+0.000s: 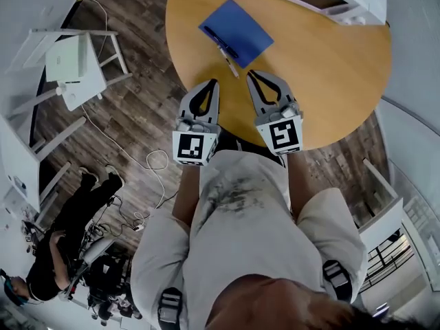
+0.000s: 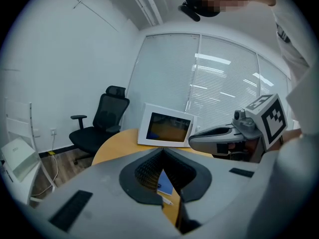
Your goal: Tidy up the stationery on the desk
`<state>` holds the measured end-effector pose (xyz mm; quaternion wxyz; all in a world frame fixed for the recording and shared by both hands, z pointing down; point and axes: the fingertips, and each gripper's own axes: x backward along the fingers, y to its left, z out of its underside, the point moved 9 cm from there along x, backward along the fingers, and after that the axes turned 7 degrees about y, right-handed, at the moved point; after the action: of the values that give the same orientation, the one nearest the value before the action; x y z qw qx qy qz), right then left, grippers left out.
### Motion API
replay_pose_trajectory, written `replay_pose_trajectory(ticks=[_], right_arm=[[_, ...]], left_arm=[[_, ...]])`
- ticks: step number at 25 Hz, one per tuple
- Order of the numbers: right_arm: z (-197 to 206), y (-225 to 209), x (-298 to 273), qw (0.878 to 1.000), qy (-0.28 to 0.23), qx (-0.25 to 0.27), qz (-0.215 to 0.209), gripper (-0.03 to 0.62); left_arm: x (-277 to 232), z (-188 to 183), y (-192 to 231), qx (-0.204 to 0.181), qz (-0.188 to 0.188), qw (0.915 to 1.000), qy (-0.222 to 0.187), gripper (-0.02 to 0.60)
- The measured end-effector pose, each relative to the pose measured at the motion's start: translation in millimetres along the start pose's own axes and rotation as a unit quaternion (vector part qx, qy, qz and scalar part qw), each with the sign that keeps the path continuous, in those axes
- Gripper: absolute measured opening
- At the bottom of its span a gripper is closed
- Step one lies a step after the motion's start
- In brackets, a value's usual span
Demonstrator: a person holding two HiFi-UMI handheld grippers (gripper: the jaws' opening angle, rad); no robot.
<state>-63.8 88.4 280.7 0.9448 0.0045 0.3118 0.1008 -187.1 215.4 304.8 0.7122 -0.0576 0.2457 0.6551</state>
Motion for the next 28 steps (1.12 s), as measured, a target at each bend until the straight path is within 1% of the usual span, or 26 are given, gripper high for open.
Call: replay_pose_trajectory(ticks=[3, 7, 17, 23, 28], right_arm=[[6, -2, -16, 1.000, 0.017, -0.015, 0.000, 0.064], [18, 0, -40, 0.999, 0.037, -0.006, -0.009, 0.064], [50, 10, -98, 0.994, 0.100, -0.022, -0.028, 0.066], [71, 10, -121, 0.992, 0.119, -0.039, -0.032, 0.069], [84, 13, -132, 0.989, 0.138, -0.046, -0.038, 0.123]], left_arm=[[-13, 8, 9, 0.000, 0.007, 0.9999, 0.013, 0.009], [-28, 18, 19, -0.002, 0.020, 0.9995, 0.025, 0.009], [-62, 48, 35, 0.009, 0.041, 0.9978, 0.052, 0.009], [-78, 65, 41, 0.010, 0.048, 0.9965, 0.067, 0.009], [-87, 75, 48, 0.002, 0.046, 0.9958, 0.080, 0.009]])
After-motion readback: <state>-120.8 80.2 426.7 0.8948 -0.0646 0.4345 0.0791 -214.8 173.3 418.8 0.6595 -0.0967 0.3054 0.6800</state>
